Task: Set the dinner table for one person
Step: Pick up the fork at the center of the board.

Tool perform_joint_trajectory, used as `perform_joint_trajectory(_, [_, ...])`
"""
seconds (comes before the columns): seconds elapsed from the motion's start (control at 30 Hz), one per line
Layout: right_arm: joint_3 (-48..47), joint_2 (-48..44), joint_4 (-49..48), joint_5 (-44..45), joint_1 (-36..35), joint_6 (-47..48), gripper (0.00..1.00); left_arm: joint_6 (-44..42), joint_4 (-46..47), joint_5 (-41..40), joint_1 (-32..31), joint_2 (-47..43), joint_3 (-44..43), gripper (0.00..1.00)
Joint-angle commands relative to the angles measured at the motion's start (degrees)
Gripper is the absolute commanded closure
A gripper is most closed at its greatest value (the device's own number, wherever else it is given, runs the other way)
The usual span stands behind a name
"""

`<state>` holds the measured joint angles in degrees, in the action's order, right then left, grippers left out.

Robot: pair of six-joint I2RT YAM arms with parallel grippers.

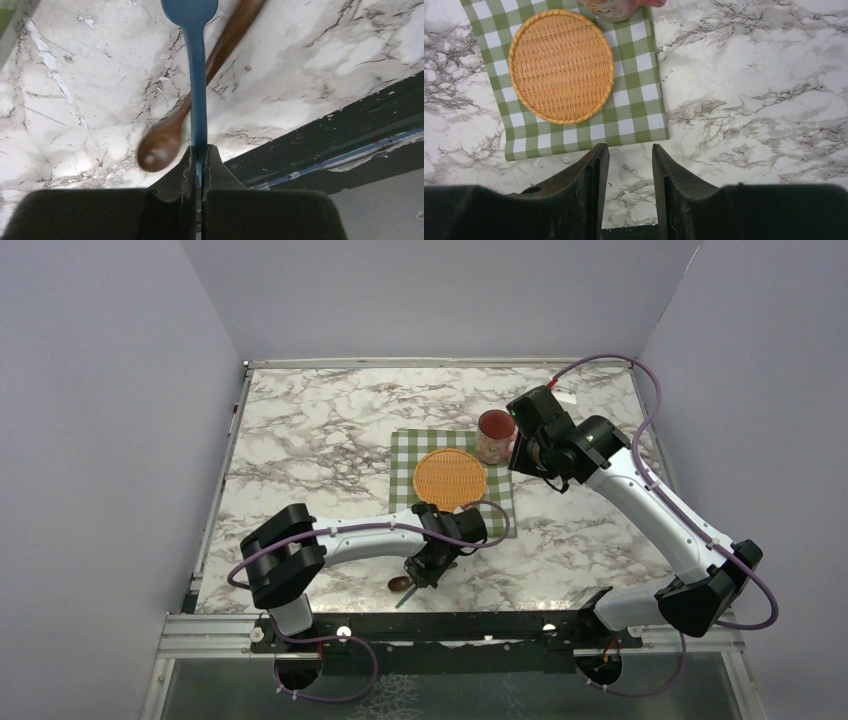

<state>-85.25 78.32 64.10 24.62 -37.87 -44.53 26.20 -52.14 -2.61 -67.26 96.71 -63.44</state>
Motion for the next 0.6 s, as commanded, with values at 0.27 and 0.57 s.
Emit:
perform_joint_trajectory(0.27, [-0.88,-0.05,-0.91,0.77,0.24,-0.29,0.59,6.63,-6.34,-3.99,0.57,-7.52,-7.48,1.0])
perform_joint_trajectory(0.57, [-2.2,0.21,-0.81,1.45,0.25,-0.38,0.59,12.74,-3.36,-4.1,13.51,-8.61,-6.18,1.0])
